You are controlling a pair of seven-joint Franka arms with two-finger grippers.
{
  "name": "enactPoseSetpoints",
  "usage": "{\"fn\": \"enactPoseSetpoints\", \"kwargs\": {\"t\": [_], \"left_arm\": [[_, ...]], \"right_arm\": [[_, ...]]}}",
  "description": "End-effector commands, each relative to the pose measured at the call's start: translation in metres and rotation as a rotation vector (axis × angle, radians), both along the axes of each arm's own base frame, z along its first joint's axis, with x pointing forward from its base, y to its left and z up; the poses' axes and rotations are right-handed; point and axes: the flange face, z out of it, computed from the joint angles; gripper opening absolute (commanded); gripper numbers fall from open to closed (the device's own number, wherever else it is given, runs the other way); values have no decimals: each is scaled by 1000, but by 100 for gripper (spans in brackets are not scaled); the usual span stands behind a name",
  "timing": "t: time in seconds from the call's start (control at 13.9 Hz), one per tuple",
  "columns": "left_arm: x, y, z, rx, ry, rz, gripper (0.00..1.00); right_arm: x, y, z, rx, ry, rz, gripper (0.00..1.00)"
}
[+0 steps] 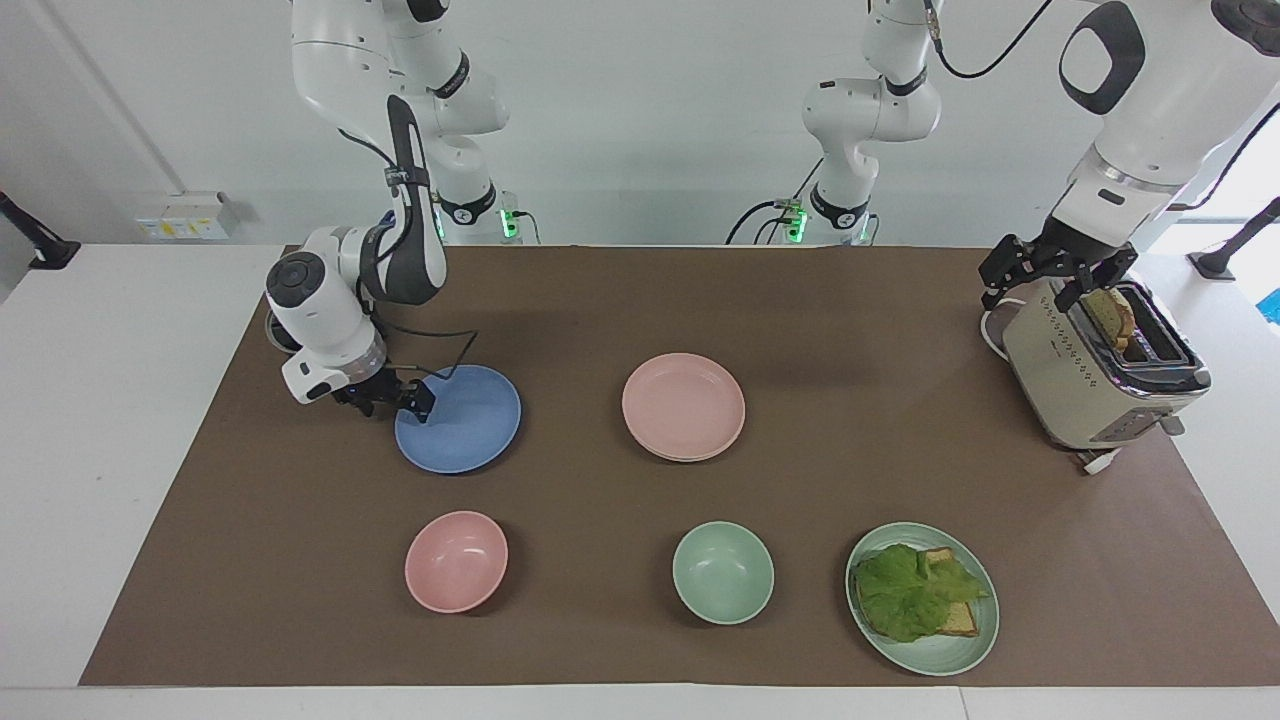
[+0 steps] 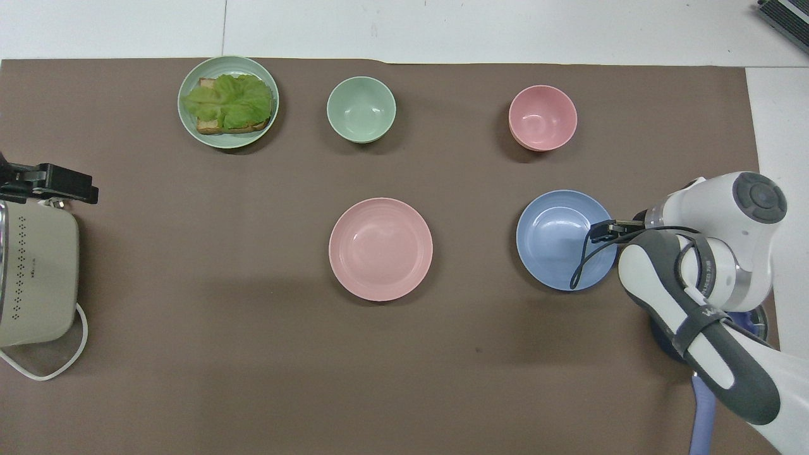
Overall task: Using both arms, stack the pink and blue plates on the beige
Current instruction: 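Grasp the blue plate rim with the right gripper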
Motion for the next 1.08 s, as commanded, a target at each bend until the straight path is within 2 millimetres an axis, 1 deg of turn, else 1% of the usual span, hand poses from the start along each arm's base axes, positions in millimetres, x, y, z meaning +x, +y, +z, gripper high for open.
{"fn": "enactPoseSetpoints", "kwargs": {"t": [0.0,0.07,0.14,0.36,0.43,0.58,0.72,0.86,1.01], "left_arm": [[-2,3,1,19,6,-3,100],[-2,3,1,19,12,-3,100],[-2,1,1,17,10,-6,100],[-2,1,1,17,10,-4,100],[-2,1,1,17,10,-4,100],[-2,2,1,17,10,-4,100],[-2,1,1,17,10,-4,100],[-2,1,1,17,10,-4,100],[-2,2,1,17,10,-3,100]], "right_arm": [[-4,-2,3,21,-9,21,44],[-4,-2,3,21,-8,22,14],[-4,0,3,21,-7,16,0],[-2,-1,4,21,-7,15,0],[0,2,5,21,-7,21,0],[4,0,14,26,12,32,0],[8,0,43,39,47,55,0],[6,1,76,45,34,92,0],[6,10,105,49,15,154,0]]}}
